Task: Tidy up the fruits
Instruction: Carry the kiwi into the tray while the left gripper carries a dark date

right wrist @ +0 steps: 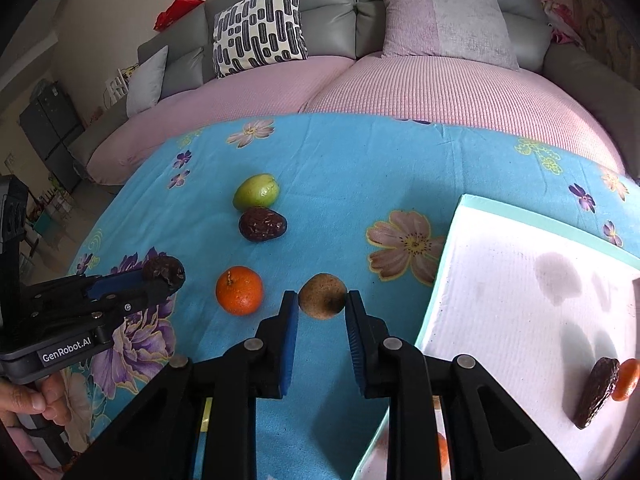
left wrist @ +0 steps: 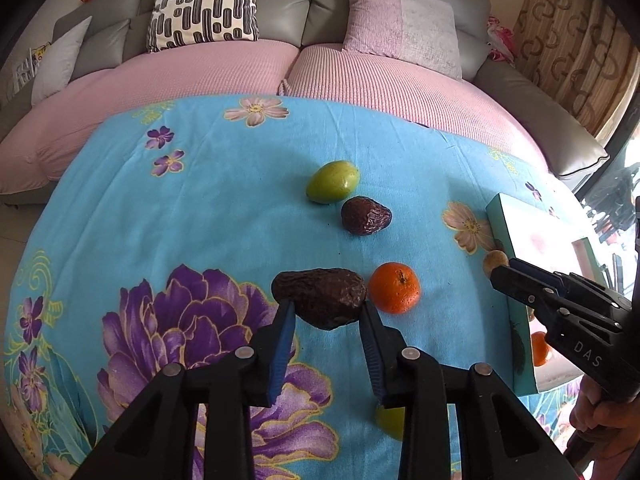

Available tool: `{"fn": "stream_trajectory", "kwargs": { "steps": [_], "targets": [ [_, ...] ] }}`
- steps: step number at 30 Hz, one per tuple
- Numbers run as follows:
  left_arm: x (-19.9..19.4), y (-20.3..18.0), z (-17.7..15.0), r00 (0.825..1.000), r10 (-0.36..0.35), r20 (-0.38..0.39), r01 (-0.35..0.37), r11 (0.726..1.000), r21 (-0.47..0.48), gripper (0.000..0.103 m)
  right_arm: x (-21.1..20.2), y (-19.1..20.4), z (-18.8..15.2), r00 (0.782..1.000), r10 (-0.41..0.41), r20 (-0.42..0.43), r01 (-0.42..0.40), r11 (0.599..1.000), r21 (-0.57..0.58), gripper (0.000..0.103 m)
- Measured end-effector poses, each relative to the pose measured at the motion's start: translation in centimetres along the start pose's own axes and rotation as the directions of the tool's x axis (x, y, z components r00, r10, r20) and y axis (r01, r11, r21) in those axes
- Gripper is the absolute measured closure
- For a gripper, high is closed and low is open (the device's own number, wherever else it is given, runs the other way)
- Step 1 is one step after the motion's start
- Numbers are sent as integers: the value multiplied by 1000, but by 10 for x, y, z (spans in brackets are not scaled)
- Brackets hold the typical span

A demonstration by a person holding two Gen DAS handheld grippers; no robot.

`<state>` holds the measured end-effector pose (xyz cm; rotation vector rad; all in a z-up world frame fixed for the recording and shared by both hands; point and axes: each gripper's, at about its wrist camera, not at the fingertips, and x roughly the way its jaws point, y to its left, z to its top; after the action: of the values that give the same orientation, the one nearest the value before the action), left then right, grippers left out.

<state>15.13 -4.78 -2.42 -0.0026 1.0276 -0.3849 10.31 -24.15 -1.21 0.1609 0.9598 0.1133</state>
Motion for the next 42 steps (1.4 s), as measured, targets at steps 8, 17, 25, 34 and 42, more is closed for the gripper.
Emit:
{"fn": "stream_trajectory", "kwargs": {
  "steps": [8, 17, 25, 34, 42],
  "targets": [
    [-19, -8, 1, 999, -5, 50, 4, 1000, 18, 68, -29, -5, -4, 998, -31, 54, 31, 999, -12, 78],
    [-31, -40, 1, 996, -43, 82, 36, 996, 83, 68, -46, -54, -10, 987, -162, 18, 159, 981, 114, 78],
    [-31, -87, -3, 989, -130, 68, 114, 975, 192, 68, -75, -111, -21, 949, -315, -7, 308, 921, 238, 78],
    [-21, -142, -4, 983, -183, 28, 165, 938, 306, 68, -89, -159, -28, 910, -416, 8, 394, 867, 305, 78],
    [18, -191, 16, 984, -175, -18, 170, 925, 339, 68, -76, -182, -30, 903, -428, -22, 411, 851, 328, 78]
  ]
}}
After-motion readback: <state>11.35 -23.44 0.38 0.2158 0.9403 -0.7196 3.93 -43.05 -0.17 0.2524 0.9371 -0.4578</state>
